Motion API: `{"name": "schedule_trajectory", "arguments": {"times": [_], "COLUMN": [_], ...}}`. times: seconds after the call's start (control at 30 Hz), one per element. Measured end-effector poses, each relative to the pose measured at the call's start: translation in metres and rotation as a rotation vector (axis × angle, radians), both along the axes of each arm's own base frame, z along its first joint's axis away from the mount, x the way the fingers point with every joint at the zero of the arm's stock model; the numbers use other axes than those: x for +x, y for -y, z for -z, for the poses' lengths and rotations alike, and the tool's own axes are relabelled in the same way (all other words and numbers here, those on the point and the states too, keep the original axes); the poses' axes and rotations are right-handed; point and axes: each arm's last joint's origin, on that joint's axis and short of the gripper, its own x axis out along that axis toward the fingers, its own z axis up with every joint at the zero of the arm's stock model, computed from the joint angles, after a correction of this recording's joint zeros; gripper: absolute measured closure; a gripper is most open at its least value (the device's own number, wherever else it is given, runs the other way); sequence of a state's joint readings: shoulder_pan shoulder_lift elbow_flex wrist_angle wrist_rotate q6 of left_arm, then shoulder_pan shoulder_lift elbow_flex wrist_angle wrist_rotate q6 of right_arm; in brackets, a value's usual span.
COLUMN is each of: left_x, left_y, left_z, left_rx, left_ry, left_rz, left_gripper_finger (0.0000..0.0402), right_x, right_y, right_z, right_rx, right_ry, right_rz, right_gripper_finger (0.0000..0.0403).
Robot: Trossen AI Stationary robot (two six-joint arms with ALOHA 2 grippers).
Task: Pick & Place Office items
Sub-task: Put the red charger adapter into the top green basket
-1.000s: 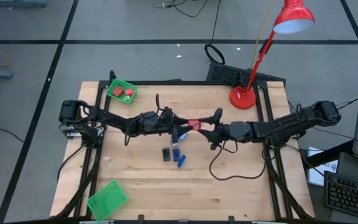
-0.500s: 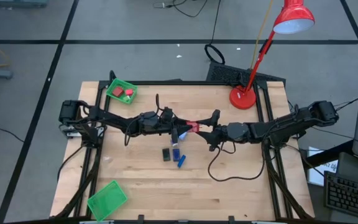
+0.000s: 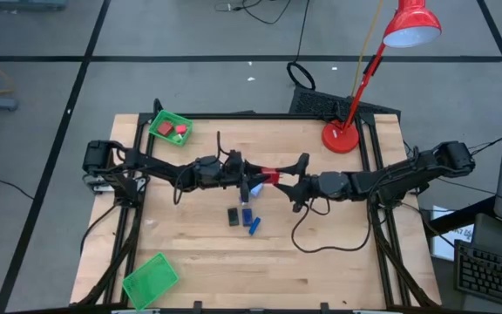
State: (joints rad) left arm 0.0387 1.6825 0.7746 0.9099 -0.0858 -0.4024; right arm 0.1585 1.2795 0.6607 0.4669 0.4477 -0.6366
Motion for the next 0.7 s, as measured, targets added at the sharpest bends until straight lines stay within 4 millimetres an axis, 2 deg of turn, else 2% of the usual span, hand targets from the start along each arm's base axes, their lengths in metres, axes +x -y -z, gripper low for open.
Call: {"name": "schedule_trajectory", "arguments": {"times": [0.1,0.37,0.7], "left_x": [-0.002,-0.014,-0.035], "left_y": [0.000,0.001,0.005], "left_z": [-0.003,-0.026,-0.037], "left_rx": [0.055,0.143,0.221], "left_ry": [-0.004,-0.024,-0.199], "left_rz": [-0.003,-0.072,-0.327], "left_gripper_finger": [0.0279,0.0279,0.0280], "right_x": [-0.002,-0.015,-0.028], "right_y": [0.000,0.002,0.004], "right_z": [-0.002,-0.010,-0.017], "right_rx": [0.102,0.200,0.282], "right_ry": [0.033,0.023,0.010], "right_rz": [0.017,0.033,0.021], "right_gripper_finger": [0.0155,0.0132,0.0142]}}
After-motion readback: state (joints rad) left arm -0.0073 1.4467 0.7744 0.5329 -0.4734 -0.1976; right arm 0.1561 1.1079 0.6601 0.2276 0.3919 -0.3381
